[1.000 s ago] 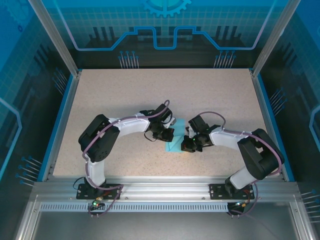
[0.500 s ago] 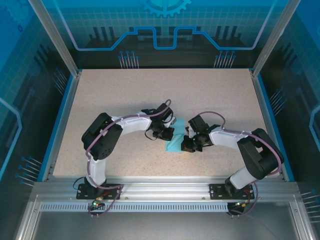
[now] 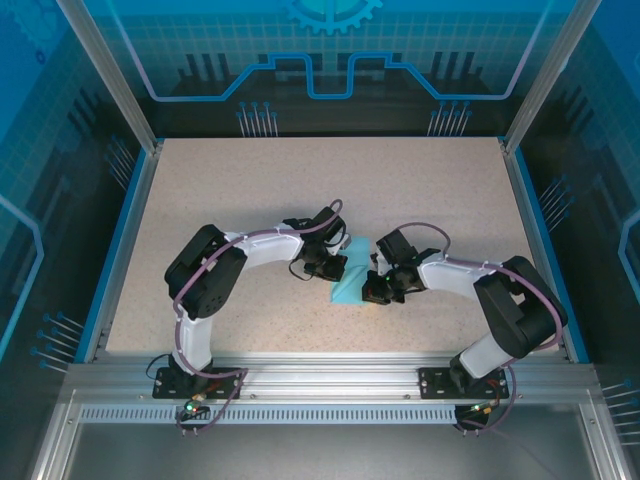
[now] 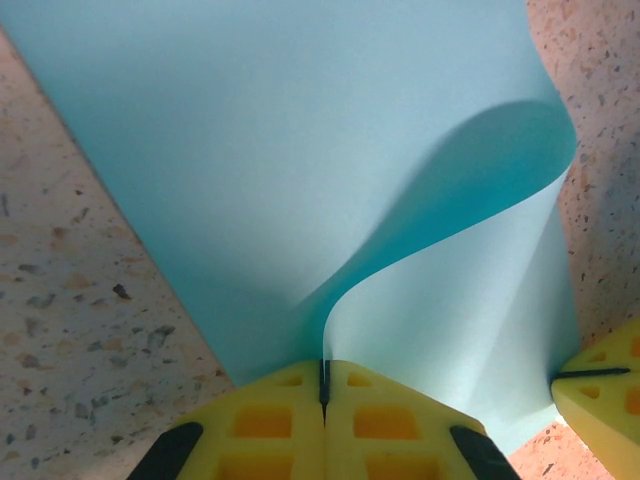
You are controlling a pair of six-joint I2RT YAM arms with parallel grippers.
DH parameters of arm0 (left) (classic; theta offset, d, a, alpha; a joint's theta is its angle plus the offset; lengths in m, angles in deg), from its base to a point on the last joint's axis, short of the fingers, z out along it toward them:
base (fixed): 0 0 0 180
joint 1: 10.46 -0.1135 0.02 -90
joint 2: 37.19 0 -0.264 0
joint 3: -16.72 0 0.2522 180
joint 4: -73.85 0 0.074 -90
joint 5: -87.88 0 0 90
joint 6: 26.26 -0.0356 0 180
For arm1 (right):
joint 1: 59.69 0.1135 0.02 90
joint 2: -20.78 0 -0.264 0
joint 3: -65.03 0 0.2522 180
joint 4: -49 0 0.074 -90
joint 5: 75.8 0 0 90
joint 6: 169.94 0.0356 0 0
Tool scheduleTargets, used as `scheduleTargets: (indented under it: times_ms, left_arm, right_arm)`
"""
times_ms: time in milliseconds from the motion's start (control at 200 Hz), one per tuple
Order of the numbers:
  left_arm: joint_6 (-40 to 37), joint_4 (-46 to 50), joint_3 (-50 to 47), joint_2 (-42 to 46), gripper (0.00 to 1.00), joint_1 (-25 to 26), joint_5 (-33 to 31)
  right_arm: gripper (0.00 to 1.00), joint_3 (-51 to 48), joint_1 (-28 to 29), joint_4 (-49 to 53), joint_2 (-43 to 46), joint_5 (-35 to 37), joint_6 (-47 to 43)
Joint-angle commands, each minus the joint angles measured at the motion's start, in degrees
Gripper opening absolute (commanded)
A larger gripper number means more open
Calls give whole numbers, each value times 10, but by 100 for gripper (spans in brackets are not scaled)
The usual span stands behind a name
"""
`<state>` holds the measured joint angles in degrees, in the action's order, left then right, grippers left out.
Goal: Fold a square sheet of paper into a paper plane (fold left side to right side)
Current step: Fold the triangle a second time at the center of the table.
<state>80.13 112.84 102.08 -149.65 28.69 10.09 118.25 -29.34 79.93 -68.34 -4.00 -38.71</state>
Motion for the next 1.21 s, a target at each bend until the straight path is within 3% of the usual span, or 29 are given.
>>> scheduleTargets:
  times_ms: [0, 585, 1200]
  left_arm:
    - [-11, 16, 12, -2, 6, -6, -16]
    - [-16, -6, -12, 37, 7, -6, -23]
    - [-17, -3, -9, 13, 8, -5, -22]
  right_arm:
    - [0, -4, 6, 37, -23, 14, -9]
    - [0, -3, 7, 41, -25, 17, -10]
    - [0, -4, 5, 42, -26, 17, -10]
